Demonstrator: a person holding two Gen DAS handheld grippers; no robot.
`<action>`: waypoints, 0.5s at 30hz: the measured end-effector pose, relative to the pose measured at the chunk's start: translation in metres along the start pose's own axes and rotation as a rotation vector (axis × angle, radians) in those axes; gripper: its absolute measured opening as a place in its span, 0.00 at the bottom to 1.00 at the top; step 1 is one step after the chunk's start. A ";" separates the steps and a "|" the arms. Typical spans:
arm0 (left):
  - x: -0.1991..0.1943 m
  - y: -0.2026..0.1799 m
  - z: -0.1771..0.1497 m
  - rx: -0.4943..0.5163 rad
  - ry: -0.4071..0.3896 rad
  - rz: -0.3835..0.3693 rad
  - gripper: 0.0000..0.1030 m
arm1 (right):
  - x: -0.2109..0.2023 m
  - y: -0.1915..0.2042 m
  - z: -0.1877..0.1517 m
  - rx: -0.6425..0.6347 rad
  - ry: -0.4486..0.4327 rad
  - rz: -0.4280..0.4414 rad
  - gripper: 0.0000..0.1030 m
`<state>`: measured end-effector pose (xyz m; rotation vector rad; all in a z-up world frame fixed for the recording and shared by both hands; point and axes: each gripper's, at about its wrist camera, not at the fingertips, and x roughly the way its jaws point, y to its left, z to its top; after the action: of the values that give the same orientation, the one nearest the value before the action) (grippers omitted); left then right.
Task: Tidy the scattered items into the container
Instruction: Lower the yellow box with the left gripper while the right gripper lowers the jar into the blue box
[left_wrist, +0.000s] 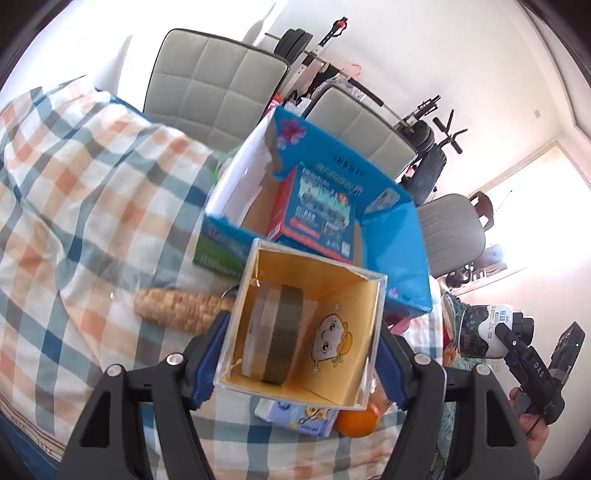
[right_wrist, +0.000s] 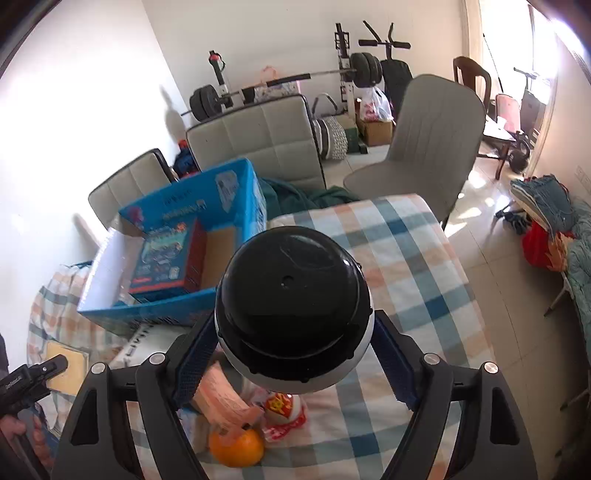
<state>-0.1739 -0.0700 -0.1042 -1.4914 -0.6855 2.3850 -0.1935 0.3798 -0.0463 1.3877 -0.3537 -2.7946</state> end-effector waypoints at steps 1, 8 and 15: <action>0.002 -0.006 0.015 0.008 -0.013 -0.001 0.70 | -0.005 0.007 0.011 -0.008 -0.013 0.025 0.81; 0.064 -0.041 0.122 0.085 -0.034 0.049 0.70 | 0.037 0.069 0.080 -0.139 0.055 0.127 0.81; 0.161 -0.041 0.161 0.164 0.051 0.156 0.70 | 0.146 0.123 0.094 -0.259 0.302 0.107 0.81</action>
<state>-0.3917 -0.0057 -0.1491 -1.5814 -0.3646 2.4383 -0.3690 0.2638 -0.0813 1.6346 -0.0562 -2.3921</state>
